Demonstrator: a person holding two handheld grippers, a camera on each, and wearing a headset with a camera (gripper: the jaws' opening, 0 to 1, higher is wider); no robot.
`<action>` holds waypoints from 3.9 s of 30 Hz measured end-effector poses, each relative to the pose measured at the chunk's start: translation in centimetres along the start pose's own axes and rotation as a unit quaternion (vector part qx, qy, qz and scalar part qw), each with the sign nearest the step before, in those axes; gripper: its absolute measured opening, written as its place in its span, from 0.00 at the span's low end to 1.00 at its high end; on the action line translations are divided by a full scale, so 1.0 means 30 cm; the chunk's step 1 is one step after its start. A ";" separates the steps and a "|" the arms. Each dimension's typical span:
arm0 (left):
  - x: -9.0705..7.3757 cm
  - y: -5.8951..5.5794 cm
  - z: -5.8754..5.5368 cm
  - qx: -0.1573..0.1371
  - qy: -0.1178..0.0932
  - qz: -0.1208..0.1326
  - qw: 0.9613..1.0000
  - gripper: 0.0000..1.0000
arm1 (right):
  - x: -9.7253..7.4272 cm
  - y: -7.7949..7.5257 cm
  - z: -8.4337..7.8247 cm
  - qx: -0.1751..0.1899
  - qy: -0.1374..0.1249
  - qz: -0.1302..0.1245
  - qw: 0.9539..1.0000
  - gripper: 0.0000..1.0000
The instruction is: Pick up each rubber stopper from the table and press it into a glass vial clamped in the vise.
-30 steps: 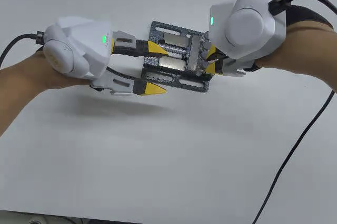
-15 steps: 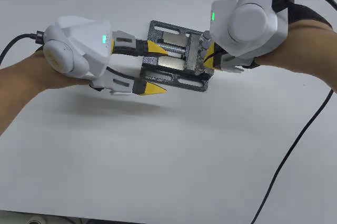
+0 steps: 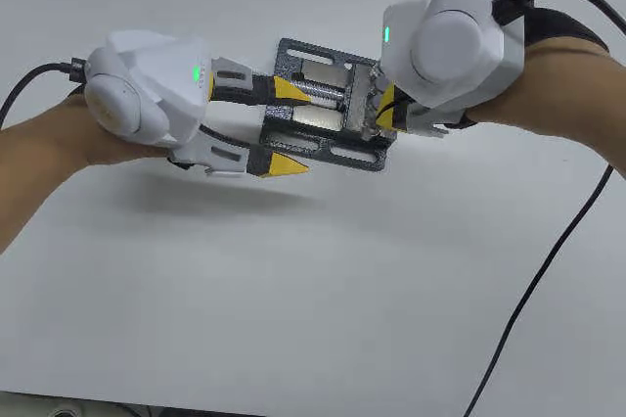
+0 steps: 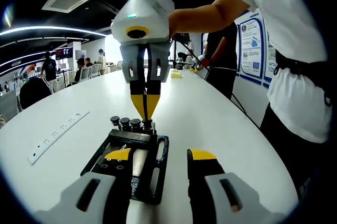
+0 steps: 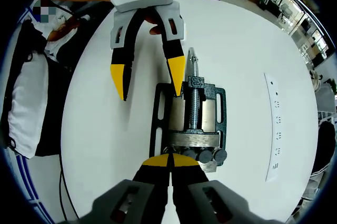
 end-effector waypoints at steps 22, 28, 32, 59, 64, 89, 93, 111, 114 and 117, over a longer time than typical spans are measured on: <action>-0.005 0.001 0.006 0.003 0.001 0.002 1.000 0.39 | 0.017 0.013 0.013 -0.019 0.017 -0.005 1.000 0.00; -0.016 0.002 0.008 0.005 0.003 0.004 1.000 0.38 | 0.008 0.008 0.009 -0.007 0.011 -0.005 1.000 0.00; -0.016 0.001 0.009 0.005 0.003 0.005 1.000 0.38 | 0.002 0.007 0.004 0.005 0.005 -0.010 1.000 0.00; -0.013 -0.003 0.007 0.005 0.003 0.006 1.000 0.38 | 0.002 0.009 0.007 -0.021 0.015 -0.011 1.000 0.00; -0.011 0.000 0.009 0.006 0.003 0.007 1.000 0.38 | 0.000 0.008 0.003 -0.020 0.011 -0.006 1.000 0.01; -0.005 -0.008 0.011 0.005 0.004 0.004 1.000 0.38 | 0.001 0.010 0.001 -0.029 0.013 0.000 1.000 0.04; -0.003 -0.008 0.012 0.005 0.003 0.003 1.000 0.38 | 0.001 0.010 0.000 -0.028 0.015 0.002 0.999 0.04; -0.008 -0.001 0.019 0.006 0.000 0.005 1.000 0.38 | 0.010 0.009 0.010 -0.026 0.042 0.001 0.999 0.04; -0.011 0.003 0.021 0.006 -0.001 0.007 1.000 0.38 | 0.008 0.011 0.011 -0.021 0.043 0.001 0.999 0.04; -0.014 0.008 0.026 0.006 -0.003 0.008 1.000 0.38 | 0.010 0.006 0.008 -0.017 0.042 0.003 0.999 0.03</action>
Point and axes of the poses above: the centre of the closed fingertips' face, and the gripper's own axes: x roughly forward along the fingers, y roughly to its left, z roughly out of its top, the point moved 6 cm from there along -x, roughly backward along the fingers, and after that the axes turned 14 degrees about -y, right-handed, at the moved point
